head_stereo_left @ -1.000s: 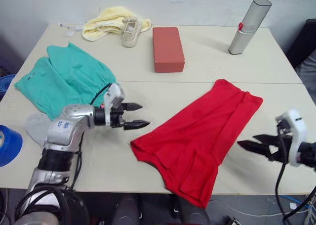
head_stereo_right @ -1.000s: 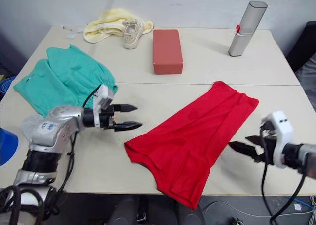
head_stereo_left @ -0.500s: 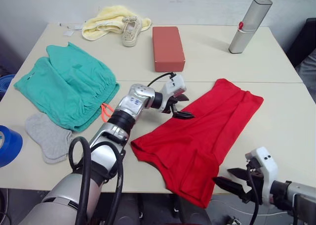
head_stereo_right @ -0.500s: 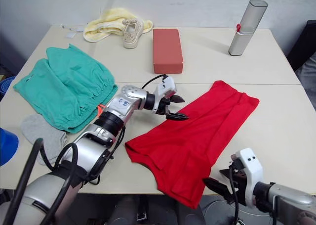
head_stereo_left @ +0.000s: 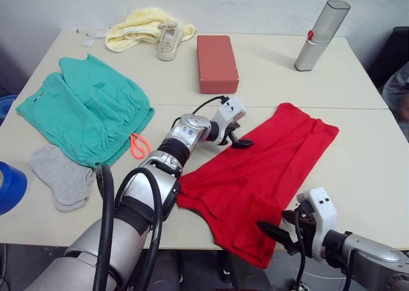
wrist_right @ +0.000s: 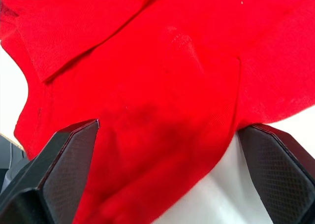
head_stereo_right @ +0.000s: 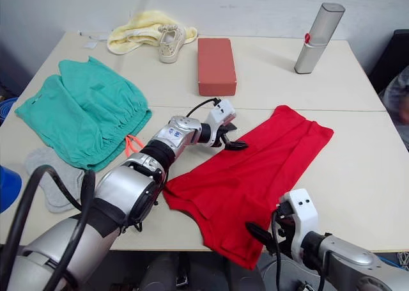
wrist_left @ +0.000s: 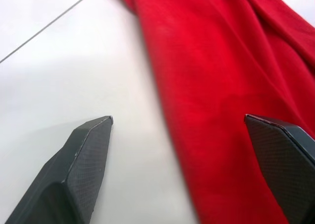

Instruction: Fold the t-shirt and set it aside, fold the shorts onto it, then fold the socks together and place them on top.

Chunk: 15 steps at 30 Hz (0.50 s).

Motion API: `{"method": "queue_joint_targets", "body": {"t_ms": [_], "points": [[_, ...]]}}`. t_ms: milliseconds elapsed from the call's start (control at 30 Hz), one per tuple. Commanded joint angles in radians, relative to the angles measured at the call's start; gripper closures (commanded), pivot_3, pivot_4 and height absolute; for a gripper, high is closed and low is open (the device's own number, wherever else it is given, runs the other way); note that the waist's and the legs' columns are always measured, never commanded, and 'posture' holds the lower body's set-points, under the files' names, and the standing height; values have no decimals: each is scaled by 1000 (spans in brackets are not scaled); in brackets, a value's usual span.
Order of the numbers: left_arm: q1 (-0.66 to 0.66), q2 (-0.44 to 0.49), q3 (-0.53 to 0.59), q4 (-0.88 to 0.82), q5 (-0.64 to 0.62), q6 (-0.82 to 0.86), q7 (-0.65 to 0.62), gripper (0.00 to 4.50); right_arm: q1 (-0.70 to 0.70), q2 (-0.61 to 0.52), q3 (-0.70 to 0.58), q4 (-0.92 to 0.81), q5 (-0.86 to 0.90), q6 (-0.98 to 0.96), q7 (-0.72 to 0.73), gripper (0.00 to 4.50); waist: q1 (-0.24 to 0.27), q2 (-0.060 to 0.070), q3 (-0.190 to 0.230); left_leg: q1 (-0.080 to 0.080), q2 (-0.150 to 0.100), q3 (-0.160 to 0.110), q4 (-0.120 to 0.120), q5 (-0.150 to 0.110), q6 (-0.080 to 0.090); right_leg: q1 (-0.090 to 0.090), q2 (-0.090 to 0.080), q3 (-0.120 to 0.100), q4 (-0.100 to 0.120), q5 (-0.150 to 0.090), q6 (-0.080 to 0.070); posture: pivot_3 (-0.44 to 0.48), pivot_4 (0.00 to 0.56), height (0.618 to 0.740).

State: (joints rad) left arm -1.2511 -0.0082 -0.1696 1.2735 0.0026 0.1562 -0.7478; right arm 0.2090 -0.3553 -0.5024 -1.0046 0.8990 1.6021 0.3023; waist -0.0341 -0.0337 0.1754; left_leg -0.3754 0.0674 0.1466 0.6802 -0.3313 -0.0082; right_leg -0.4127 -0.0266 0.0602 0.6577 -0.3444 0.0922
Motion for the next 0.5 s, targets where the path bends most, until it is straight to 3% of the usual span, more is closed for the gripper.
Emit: {"method": "queue_joint_targets", "body": {"t_ms": [33,133,500], "points": [[-22,-17,2,8,22,26,-69,200,0,16,50,40,-5,12,-29,0,0,-3,-2,0,0,0,0,0,0,0,0,0,0,0,0,0,150,740],[-6,-32,6,11,32,33,-81,949,-16,21,69,59,-18,12,-52,613,0,-6,-4,0,0,0,0,0,0,0,0,-1,0,0,0,0,150,740],[55,-30,84,14,21,36,-12,4457,-32,-34,79,70,-59,-3,-30,4479,5,-7,-5,0,1,0,-1,0,0,0,-1,0,0,0,0,0,150,740]]}}
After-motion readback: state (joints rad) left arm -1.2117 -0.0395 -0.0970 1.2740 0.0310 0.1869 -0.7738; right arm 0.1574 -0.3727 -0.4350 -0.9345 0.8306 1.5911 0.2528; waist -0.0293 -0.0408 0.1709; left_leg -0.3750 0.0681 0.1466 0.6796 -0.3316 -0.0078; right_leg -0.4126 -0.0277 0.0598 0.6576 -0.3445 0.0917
